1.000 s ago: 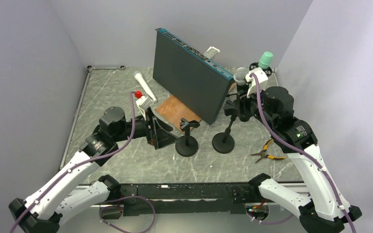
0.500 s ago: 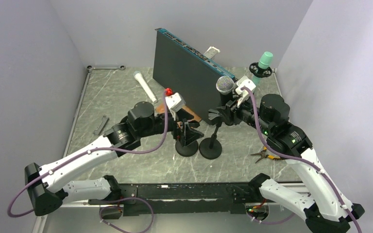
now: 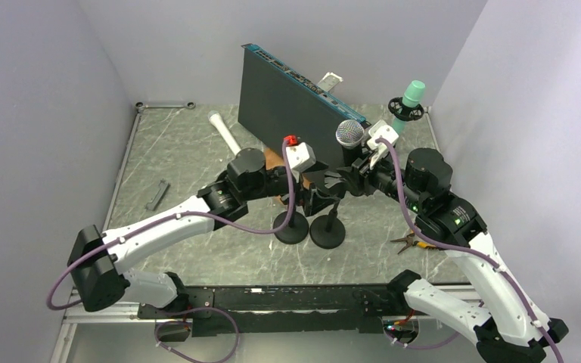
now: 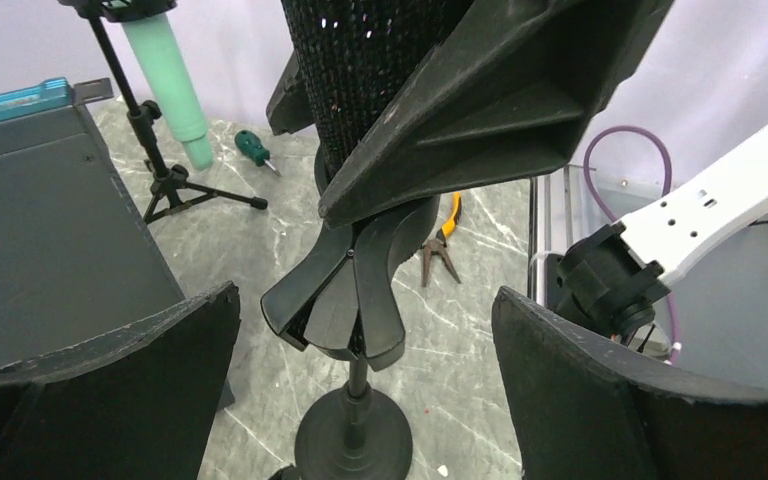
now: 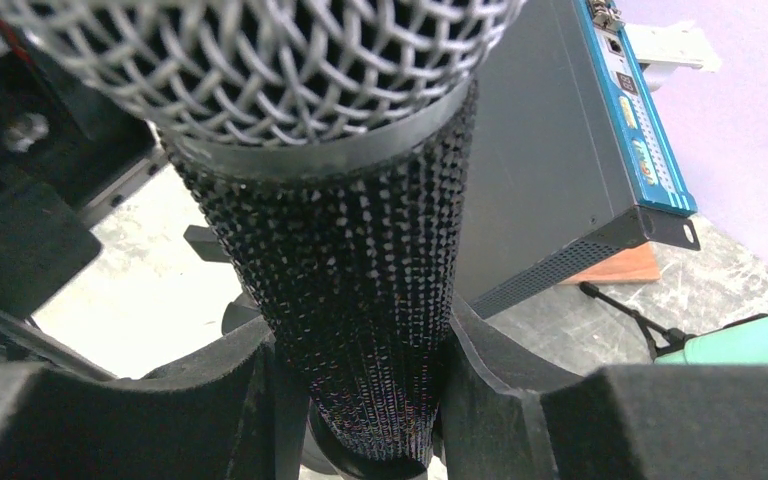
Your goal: Remove the microphone from the stand
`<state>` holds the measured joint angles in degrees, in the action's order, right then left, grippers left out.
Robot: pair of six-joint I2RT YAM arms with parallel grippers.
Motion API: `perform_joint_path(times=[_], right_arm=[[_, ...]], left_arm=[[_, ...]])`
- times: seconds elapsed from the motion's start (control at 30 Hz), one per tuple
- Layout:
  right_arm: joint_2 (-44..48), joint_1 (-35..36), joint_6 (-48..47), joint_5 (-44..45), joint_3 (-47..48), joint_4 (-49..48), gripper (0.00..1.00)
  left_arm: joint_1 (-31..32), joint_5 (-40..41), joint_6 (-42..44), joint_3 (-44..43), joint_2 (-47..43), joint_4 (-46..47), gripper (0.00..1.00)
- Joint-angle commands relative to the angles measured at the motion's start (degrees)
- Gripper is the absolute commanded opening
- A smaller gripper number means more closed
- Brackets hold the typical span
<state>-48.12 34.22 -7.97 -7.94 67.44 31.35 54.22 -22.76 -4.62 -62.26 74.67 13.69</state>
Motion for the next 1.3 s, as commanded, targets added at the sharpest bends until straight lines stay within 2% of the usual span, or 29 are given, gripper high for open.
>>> perform_joint_path(times=[0.0, 0.3, 0.47, 0.53, 0.6, 0.67, 0.83, 0.9, 1.1, 1.27], right_arm=[[1.03, 0.57, 4.07, -3.73, -0.54, 2.52, 0.11], [1.09, 0.72, 3.9, -3.83, -0.2, 3.29, 0.1], [1.22, 0.63, 3.82, -4.25, -0.07, 3.06, 0.09], [0.95, 0.65, 3.91, -4.42, 0.21, 3.1, 0.09], [0.83, 0.65, 3.99, -4.7, 0.32, 3.02, 0.09], [0.89, 0.62, 4.09, -4.83, 0.32, 2.86, 0.08], [1.48, 0.67, 4.28, -5.03, 0.54, 2.13, 0.07], [1.71, 0.67, 4.34, -5.18, 0.79, 1.8, 0.07], [3.21, 0.68, 5.22, -3.98, 2.16, 0.73, 0.04], [6.87, 0.73, 7.35, 0.67, 2.91, -4.54, 0.02]], left_arm=[[0.27, -3.7, 2.44, -2.9, 2.45, 4.26, 0.98], [0.28, -5.86, 0.8, -2.94, 6.17, 7.73, 0.89], [0.23, -6.57, 0.13, -3.96, 7.84, 8.16, 0.9], [0.28, -6.64, 0.18, -4.34, 8.39, 7.71, 0.86], [0.2, -6.44, 0.21, -4.51, 8.7, 7.27, 0.79], [0.19, -6.55, 0.65, -4.42, 8.6, 6.5, 0.68], [0.19, -6.06, 2.46, -4.94, 8.3, 2.23, 0.23], [0.19, -4.71, 2.84, -4.69, 8.02, 0.59, 0.0], [0.04, -2.95, 3.42, -4.05, 7.48, -1.48, 0.0], [0.06, -3.53, 3.2, -4.35, 8.27, -2.15, 0.0]])
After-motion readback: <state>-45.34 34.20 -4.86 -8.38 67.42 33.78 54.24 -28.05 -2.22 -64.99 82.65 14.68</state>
